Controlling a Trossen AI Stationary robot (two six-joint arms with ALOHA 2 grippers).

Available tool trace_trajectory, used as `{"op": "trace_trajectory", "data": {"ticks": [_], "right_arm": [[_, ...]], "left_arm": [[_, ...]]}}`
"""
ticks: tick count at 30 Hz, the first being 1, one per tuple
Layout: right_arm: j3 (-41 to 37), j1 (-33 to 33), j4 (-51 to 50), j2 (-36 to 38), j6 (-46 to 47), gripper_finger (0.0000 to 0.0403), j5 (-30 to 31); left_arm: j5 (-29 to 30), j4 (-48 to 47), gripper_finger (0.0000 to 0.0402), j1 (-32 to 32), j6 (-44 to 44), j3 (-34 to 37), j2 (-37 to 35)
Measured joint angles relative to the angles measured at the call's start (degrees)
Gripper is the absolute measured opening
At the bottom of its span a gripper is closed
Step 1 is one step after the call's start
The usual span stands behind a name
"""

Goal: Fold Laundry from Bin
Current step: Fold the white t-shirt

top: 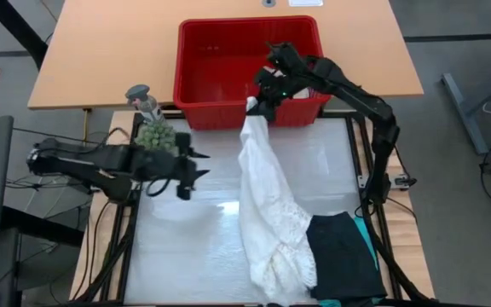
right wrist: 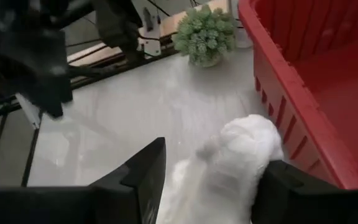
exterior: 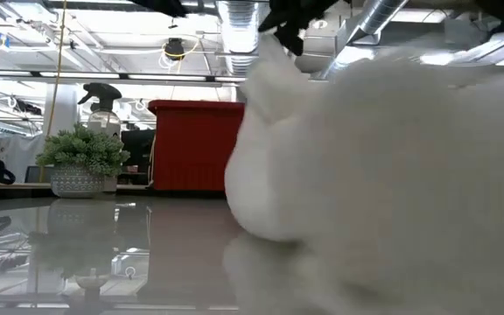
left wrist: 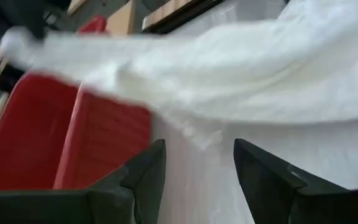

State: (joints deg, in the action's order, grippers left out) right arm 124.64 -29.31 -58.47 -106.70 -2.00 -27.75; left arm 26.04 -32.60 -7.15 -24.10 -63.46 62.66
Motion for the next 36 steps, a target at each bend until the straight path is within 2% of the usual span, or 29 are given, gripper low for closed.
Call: {"op": "trace_trajectory", "data": {"ticks": [4,7,12,15,18,22,26,30,36], "right_arm": [[-0.08,0.08,-2.00,3.32,-1.28,0.0210,2.48],[0.14,0.07,-10.08,5.13,-7.11,0.0208,3.81],[-0.15,0.42,-17.82,5.24,-11.14,0.0208,16.16],[0.13,0.60,-21.70,4.53,-15.92,0.0208,16.56],[-0.06,1.22,-28.69,2.32,-18.31,0.0208,20.69],[-0.23,0.98,-30.85,2.50,-18.01,0.0208,19.94],[0.02,-0.46,-31.75,5.89,-17.54,0.0207,19.39],[-0.11,-0.43,-31.52,8.93,-14.63,0.0207,19.16],[-0.09,0.67,-31.55,15.47,-9.84,0.0207,18.82]], "left_arm": [[-9.17,7.11,0.0181,5.47,-4.64,0.02,4.69],[-13.09,8.75,0.0181,7.65,-5.40,0.02,6.96],[-13.76,13.19,0.0181,9.76,-9.51,0.02,9.48],[-13.62,15.05,0.0181,10.07,-9.79,0.01,10.54],[-14.44,15.69,0.0181,10.53,-7.54,-0.19,10.61],[-21.38,15.91,0.0181,11.73,-8.36,-0.28,10.90],[-26.78,17.73,0.0181,12.66,-14.76,-0.32,14.37],[-31.86,20.10,0.0181,14.41,-20.84,-3.18,22.19],[-34.81,19.28,0.0181,17.61,-29.78,-14.12,36.42]]}}
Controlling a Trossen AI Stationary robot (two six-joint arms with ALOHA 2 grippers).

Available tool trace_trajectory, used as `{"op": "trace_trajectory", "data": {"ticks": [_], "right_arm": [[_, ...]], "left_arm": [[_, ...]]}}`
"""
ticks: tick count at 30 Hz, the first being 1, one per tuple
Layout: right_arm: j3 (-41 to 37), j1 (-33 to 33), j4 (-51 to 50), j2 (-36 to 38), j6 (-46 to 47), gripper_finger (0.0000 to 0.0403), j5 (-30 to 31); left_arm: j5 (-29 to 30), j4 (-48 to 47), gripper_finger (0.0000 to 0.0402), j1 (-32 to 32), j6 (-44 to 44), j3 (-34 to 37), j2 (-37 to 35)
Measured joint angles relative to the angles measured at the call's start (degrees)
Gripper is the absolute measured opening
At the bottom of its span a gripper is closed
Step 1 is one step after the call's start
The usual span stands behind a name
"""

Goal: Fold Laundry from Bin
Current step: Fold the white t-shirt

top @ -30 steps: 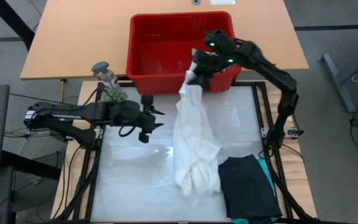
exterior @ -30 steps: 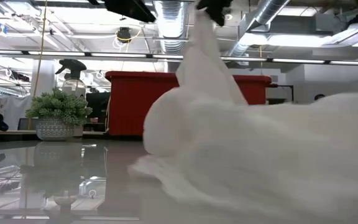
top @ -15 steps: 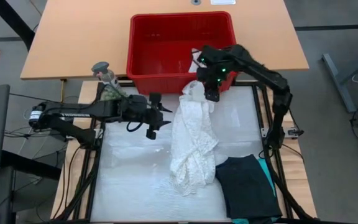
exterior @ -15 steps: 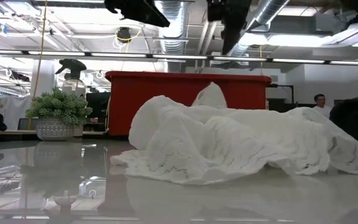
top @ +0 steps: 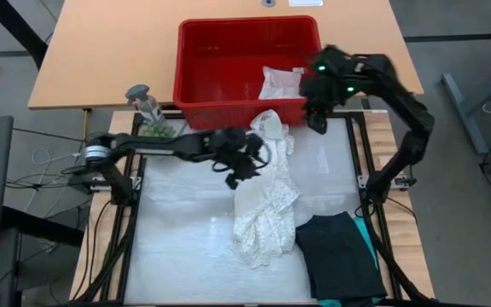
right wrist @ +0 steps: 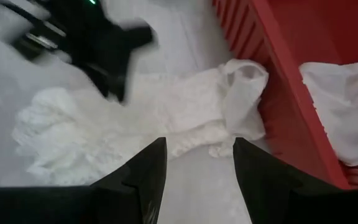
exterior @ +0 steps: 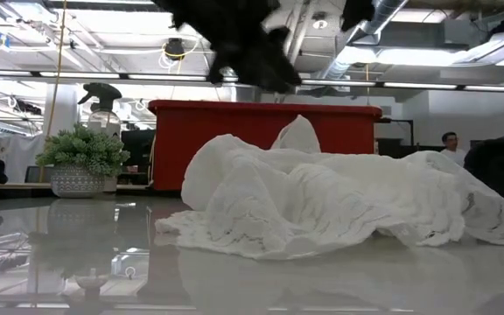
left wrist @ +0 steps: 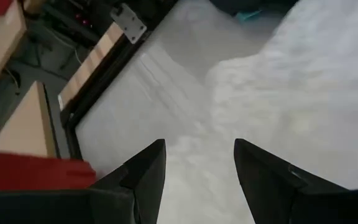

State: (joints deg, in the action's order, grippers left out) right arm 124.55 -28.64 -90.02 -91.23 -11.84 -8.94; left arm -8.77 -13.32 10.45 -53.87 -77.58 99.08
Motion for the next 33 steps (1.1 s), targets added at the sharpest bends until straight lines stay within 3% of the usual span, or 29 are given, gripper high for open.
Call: {"op": "trace_trajectory", "data": {"ticks": [4,11,19,24,33], "right_arm": [[0.00,1.16,-0.02,4.81,4.32,0.0207,-0.14],[0.00,4.83,0.00,11.28,10.97,0.0207,-0.08],[0.00,9.75,-0.02,15.01,17.63,0.0207,-0.06],[0.00,13.11,-0.02,15.71,19.41,0.0207,-0.01],[0.00,16.89,0.00,14.48,19.41,0.0207,0.01]], "left_arm": [[-2.08,-3.83,0.0181,2.59,-3.95,-8.77,9.09],[-2.40,-25.59,0.0181,5.51,-13.58,-28.36,23.43],[-2.49,-27.86,0.0180,4.94,-15.76,-44.72,33.08],[-1.62,-31.98,0.0180,4.83,-15.50,-48.18,37.69],[1.88,-36.33,0.0180,5.35,-14.99,-46.69,38.04]]}}
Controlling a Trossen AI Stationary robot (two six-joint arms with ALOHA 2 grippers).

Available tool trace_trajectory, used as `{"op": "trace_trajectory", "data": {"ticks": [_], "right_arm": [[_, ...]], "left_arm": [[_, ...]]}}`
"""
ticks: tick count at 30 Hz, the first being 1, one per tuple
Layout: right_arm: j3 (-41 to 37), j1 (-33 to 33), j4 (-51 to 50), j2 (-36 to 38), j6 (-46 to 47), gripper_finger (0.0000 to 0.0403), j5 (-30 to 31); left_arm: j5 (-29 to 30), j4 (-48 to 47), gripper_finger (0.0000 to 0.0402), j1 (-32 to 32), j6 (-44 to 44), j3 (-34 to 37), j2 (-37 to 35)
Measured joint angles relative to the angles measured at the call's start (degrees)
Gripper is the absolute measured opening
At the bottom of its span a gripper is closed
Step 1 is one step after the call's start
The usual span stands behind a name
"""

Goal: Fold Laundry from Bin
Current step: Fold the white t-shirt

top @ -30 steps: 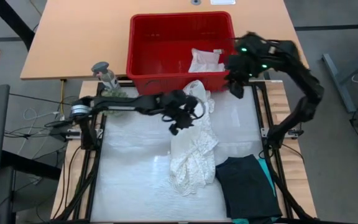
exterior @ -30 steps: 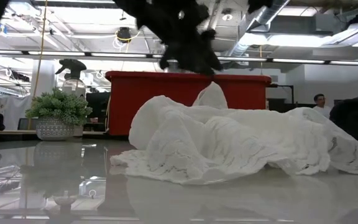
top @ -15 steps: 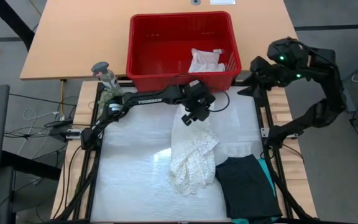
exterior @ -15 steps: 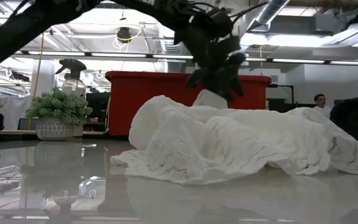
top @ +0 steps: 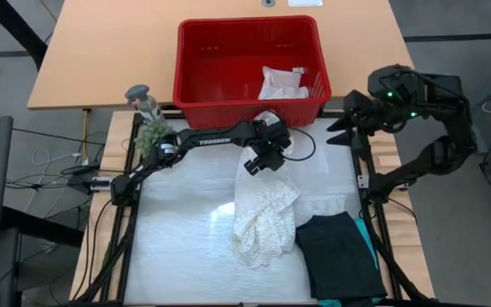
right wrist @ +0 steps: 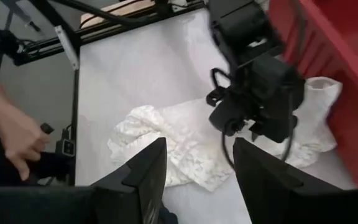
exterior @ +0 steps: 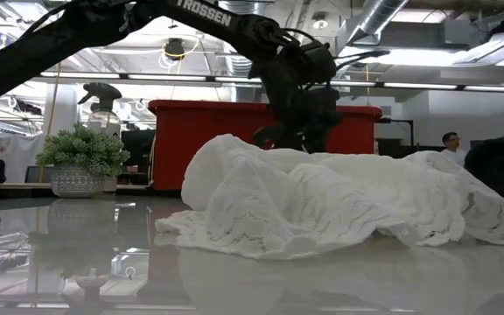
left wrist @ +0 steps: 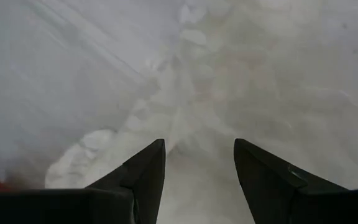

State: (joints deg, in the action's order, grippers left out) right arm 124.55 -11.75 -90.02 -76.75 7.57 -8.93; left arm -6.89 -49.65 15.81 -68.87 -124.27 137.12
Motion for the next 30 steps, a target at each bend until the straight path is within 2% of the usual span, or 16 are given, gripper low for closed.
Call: {"op": "trace_trajectory", "data": {"ticks": [7,11,15,19,24,30], "right_arm": [[-0.02,2.97,0.17,-1.26,0.11,0.0207,0.07],[-0.02,4.45,0.85,-2.22,1.38,0.0207,0.08],[-0.05,5.96,0.95,-2.80,3.36,0.0207,0.00],[-0.04,7.35,1.11,-3.14,5.55,0.0207,0.00],[-0.04,9.47,0.98,-3.14,7.20,0.0207,0.44],[-0.09,12.28,0.06,-1.37,11.76,0.0203,4.77]], "left_arm": [[-1.50,0.97,0.0178,0.18,-0.49,-0.13,0.85],[-0.41,0.75,0.0157,0.16,-1.66,-0.09,2.95],[3.21,1.45,0.0105,-0.59,-0.64,-0.29,3.82],[6.16,-0.49,0.0019,-1.15,0.83,-1.74,3.83],[6.90,-1.27,0.0002,-1.21,5.10,-1.84,1.02],[11.08,-6.17,0.0001,-1.42,10.13,-1.84,-8.73]]}}
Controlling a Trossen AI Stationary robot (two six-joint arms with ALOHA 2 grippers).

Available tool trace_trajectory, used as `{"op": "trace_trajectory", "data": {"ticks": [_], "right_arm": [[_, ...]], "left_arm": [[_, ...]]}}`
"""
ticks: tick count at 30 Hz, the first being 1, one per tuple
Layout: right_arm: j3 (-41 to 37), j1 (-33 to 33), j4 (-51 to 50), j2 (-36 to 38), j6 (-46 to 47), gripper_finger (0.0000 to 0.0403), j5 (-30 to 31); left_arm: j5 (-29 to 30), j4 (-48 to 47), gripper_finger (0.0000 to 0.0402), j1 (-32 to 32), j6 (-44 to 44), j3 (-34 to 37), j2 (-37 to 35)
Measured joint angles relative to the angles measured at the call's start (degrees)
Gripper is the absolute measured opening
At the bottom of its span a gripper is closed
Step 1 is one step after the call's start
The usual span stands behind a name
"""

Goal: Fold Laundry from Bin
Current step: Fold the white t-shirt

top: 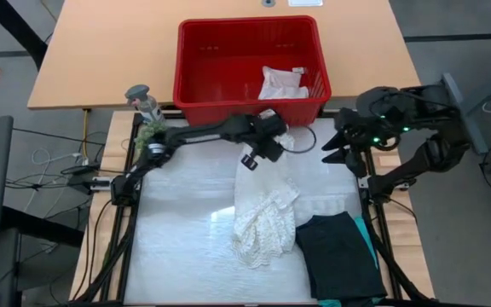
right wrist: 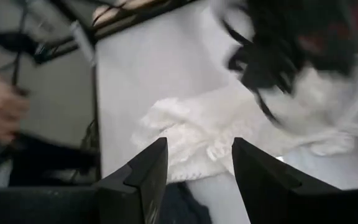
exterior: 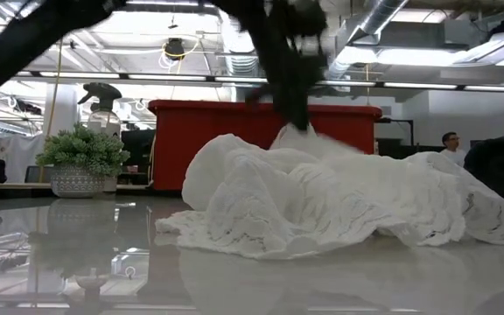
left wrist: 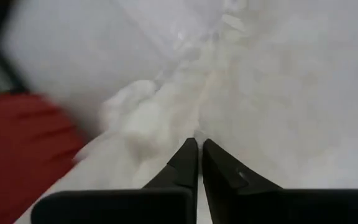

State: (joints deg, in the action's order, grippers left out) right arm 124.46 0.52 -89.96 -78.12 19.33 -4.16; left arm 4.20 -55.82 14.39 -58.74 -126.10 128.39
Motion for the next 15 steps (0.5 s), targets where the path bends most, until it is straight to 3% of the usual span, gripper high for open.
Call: {"op": "trace_trajectory", "data": {"ticks": [9,15], "right_arm": [[-0.41,4.24,0.06,1.75,9.91,0.0190,20.24],[-9.85,6.07,0.50,-0.74,15.63,0.0190,25.25]], "left_arm": [[10.47,-9.55,0.0000,2.06,12.09,-0.09,-21.72],[16.55,-11.92,0.0000,6.37,15.82,-0.09,-30.38]]}}
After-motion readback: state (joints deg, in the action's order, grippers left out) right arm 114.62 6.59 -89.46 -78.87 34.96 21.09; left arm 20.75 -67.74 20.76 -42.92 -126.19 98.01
